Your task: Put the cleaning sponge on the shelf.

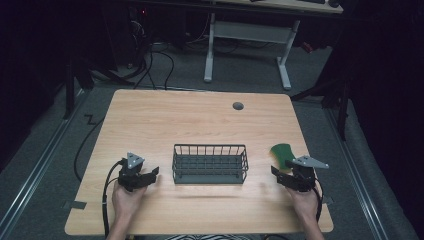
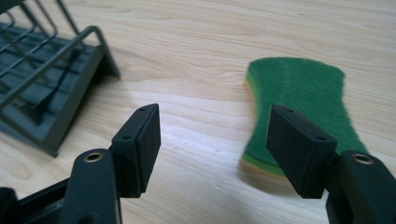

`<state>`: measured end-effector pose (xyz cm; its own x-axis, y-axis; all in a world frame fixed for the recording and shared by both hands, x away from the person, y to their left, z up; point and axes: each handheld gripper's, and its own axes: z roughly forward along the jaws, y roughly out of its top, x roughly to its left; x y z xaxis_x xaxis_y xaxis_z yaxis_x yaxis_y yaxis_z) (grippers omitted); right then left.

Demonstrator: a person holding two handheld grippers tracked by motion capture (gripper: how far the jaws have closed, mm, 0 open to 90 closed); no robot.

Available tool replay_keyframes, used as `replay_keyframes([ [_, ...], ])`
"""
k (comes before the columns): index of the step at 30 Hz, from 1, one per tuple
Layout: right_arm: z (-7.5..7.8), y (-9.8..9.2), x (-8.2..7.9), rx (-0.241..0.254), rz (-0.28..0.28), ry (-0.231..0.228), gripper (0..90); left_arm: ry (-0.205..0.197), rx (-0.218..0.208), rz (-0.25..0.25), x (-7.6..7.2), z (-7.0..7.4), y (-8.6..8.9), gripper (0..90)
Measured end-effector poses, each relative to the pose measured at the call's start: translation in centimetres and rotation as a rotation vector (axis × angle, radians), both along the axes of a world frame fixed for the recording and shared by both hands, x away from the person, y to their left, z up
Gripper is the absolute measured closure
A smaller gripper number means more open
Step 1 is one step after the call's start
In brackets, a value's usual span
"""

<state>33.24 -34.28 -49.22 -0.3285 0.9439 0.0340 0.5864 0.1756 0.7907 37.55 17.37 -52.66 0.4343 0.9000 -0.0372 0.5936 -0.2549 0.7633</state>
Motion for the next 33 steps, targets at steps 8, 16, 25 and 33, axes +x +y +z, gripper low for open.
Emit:
replay_keyframes([
  [8, -0.3, -2.1, 0.8, 0.022, -0.075, 0.02, 35.1, 0.018, 0.026, 0.022, 0.7, -0.7, 0.2, 33.0],
  [16, 0.2, -4.1, 2.1, 0.014, -0.134, 0.023, 32.1, 0.016, 0.033, 0.025, 0.9, -1.0, 0.0, 32.1],
  [25, -0.1, -4.9, 5.0, 0.037, -0.173, 0.075, 28.2, 0.017, 0.035, 0.028, 0.8, -1.0, -0.1, 29.7],
  [33, -0.7, -3.4, 6.5, -0.006, -0.141, 0.122, 25.7, 0.02, 0.027, 0.027, 0.8, -1.0, 0.0, 29.8],
])
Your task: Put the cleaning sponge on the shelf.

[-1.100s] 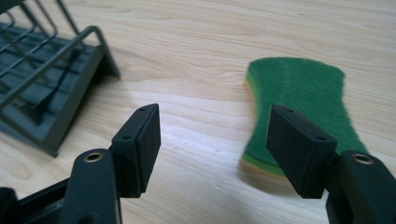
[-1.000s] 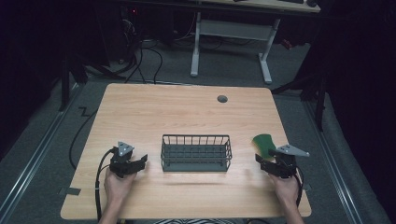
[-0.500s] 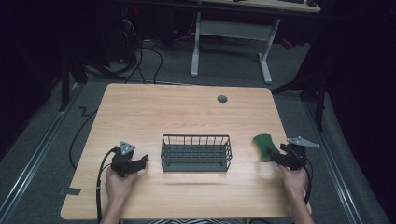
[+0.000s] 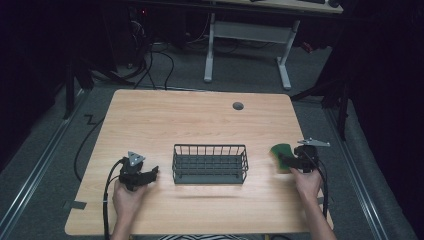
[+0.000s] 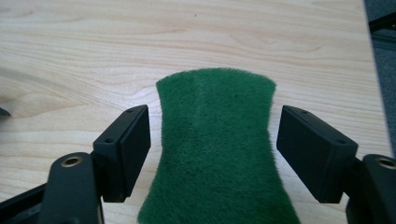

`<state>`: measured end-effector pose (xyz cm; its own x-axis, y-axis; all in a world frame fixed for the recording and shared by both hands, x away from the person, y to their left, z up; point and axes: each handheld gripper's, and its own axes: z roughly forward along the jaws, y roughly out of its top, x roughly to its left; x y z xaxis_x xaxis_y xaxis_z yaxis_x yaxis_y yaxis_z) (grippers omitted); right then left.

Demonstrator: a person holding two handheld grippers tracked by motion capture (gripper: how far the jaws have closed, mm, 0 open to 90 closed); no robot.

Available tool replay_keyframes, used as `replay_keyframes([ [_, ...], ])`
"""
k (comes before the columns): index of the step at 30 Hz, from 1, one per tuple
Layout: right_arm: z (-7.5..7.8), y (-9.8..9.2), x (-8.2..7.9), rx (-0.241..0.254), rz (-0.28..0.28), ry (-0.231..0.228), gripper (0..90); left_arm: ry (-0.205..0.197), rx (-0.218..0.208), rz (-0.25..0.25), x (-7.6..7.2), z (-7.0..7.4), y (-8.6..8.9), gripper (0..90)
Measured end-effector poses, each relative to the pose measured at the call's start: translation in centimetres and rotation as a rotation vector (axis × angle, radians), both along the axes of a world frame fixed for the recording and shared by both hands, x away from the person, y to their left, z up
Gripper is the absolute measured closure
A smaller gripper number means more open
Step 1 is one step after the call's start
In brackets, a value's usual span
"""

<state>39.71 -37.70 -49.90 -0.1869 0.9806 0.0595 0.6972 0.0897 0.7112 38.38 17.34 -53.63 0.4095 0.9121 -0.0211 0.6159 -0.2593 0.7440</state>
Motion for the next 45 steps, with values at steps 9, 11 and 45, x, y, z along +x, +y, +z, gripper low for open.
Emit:
replay_keyframes([
  [9, -0.9, 0.4, 0.7, -0.024, 0.003, 0.05, 26.1, -0.002, 0.005, 0.002, 0.0, 0.0, -0.1, 30.3],
  [11, -1.0, 0.5, 0.9, -0.036, 0.0, 0.063, 27.8, -0.003, 0.006, 0.003, 0.0, 0.0, -0.1, 30.3],
  [45, 0.5, 0.8, -0.1, -0.056, 0.053, 0.019, 31.4, -0.002, 0.005, 0.007, 0.0, 0.0, -0.1, 30.5],
])
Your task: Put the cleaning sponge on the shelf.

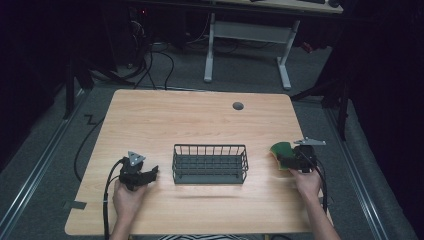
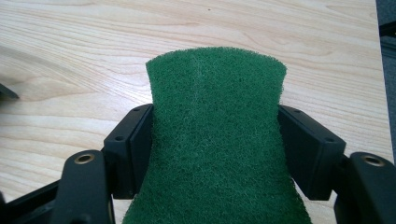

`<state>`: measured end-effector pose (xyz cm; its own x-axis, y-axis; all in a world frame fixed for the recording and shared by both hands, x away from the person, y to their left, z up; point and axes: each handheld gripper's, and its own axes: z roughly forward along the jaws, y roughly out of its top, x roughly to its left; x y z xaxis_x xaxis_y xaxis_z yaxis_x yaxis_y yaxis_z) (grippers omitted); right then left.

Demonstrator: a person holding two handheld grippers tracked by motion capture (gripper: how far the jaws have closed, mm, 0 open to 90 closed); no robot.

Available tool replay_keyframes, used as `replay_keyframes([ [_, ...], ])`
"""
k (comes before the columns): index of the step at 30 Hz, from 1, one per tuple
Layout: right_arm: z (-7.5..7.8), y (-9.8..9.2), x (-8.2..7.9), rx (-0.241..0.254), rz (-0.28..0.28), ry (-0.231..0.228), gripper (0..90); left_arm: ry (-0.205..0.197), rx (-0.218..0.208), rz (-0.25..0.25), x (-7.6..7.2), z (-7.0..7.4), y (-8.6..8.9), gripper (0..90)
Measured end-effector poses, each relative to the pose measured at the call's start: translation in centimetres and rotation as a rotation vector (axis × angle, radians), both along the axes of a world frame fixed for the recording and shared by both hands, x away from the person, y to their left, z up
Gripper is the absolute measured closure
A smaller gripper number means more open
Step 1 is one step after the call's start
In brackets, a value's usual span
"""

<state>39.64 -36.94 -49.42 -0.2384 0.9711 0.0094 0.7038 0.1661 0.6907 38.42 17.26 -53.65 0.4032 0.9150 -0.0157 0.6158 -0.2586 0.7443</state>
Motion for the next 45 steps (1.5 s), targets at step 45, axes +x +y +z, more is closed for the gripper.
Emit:
replay_keyframes([
  [45, 6.1, 3.2, -1.3, 0.029, 0.163, -0.105, 31.4, 0.0, 0.0, 0.001, 0.0, 0.0, 0.0, 30.6],
])
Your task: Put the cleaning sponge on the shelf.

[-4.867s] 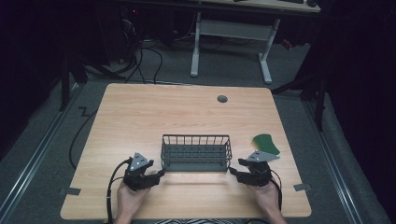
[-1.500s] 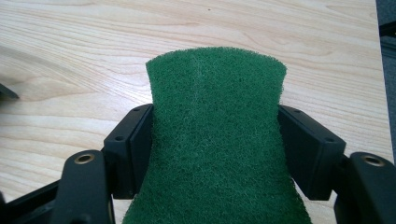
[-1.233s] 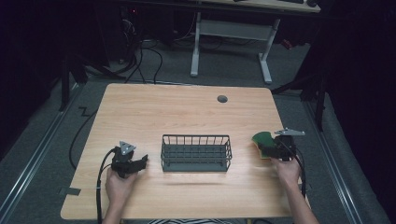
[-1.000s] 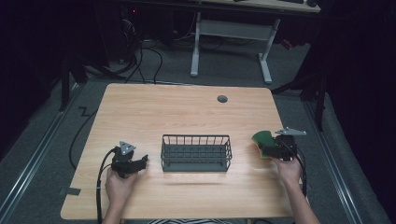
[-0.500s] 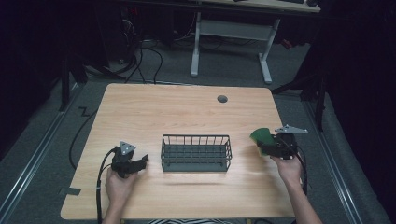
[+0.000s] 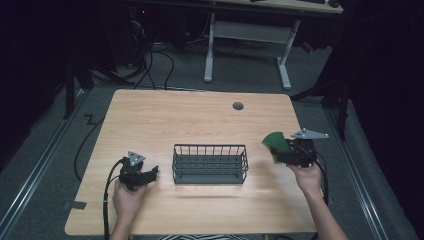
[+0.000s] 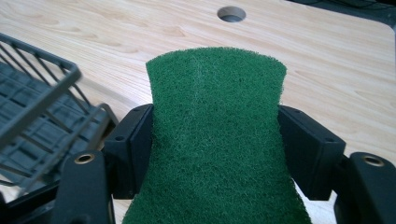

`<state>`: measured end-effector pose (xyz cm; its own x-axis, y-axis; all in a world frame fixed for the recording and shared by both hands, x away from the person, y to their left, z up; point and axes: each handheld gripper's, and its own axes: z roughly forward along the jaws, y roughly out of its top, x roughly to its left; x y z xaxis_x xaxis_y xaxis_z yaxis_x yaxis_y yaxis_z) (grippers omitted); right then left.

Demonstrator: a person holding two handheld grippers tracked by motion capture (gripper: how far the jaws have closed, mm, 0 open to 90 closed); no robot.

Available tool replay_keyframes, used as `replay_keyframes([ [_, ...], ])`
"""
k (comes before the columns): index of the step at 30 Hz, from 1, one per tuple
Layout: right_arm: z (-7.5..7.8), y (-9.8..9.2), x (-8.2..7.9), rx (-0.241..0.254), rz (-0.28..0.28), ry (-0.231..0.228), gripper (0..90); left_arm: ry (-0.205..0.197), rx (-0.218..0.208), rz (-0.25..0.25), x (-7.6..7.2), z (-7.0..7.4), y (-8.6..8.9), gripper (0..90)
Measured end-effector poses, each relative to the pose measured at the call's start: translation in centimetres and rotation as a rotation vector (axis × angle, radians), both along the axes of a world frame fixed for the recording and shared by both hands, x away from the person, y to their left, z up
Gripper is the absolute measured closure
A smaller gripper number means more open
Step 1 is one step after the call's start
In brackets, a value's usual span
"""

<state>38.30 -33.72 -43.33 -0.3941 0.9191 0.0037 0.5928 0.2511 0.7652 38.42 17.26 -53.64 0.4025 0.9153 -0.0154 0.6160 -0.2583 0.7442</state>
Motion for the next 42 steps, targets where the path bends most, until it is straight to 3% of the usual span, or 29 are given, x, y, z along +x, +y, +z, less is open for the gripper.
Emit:
replay_keyframes([
  [18, 2.5, 3.3, -0.1, -0.009, 0.111, -0.04, 31.4, 0.0, -0.001, 0.0, 0.0, 0.0, 0.0, 30.6],
  [32, 3.8, 5.9, 0.0, 0.008, 0.189, -0.057, 31.4, 0.0, 0.0, 0.0, 0.0, 0.0, 0.0, 30.6],
  [42, 4.1, 8.9, 0.2, 0.002, 0.266, -0.06, 31.4, 0.0, 0.0, 0.0, 0.0, 0.0, 0.0, 30.6],
])
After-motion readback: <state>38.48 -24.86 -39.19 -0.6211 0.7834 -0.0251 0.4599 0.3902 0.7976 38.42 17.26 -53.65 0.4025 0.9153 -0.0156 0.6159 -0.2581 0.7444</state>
